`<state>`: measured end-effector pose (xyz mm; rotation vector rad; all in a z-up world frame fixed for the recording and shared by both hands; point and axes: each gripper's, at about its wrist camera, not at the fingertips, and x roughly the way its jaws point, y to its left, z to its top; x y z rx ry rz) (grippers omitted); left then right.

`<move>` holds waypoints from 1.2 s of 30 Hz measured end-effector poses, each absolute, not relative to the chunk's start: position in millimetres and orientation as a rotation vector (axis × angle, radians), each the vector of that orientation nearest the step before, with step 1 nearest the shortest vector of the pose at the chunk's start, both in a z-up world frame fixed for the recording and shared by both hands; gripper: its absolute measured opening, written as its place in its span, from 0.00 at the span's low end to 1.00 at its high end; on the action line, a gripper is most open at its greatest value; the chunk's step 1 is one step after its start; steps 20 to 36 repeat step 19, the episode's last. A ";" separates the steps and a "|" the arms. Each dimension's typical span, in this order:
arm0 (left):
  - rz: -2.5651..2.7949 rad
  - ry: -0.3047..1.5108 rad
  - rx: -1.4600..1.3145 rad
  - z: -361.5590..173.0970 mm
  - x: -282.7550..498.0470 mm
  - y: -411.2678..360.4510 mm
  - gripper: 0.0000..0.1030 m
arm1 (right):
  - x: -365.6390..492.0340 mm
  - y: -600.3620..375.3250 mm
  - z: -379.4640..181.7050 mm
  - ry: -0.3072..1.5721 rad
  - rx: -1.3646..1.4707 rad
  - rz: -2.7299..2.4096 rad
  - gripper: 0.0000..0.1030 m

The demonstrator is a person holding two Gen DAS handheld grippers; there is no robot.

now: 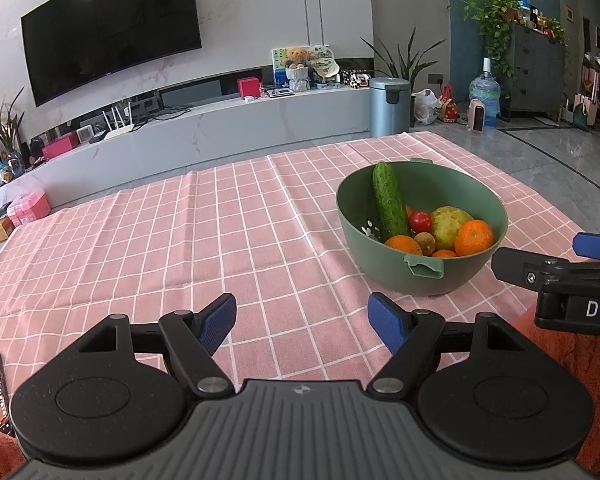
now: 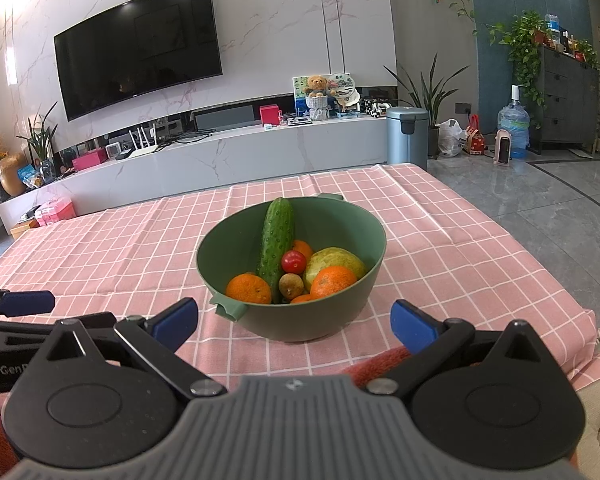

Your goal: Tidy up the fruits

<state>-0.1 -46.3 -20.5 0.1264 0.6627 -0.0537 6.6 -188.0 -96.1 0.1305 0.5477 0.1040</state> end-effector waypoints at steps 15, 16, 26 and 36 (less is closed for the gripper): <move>-0.068 0.655 0.111 -11.2 -2.4 -47.2 0.86 | 6.7 -188.3 -96.5 0.548 0.131 0.104 0.96; -0.070 0.653 0.111 -11.2 -2.7 -47.5 0.86 | 6.8 -188.3 -96.5 0.548 0.131 0.104 0.96; -0.071 0.652 0.103 -10.9 -2.7 -47.0 0.86 | 6.8 -188.4 -96.6 0.548 0.132 0.104 0.96; -0.071 0.652 0.103 -10.9 -2.7 -47.0 0.86 | 6.8 -188.4 -96.6 0.548 0.132 0.104 0.96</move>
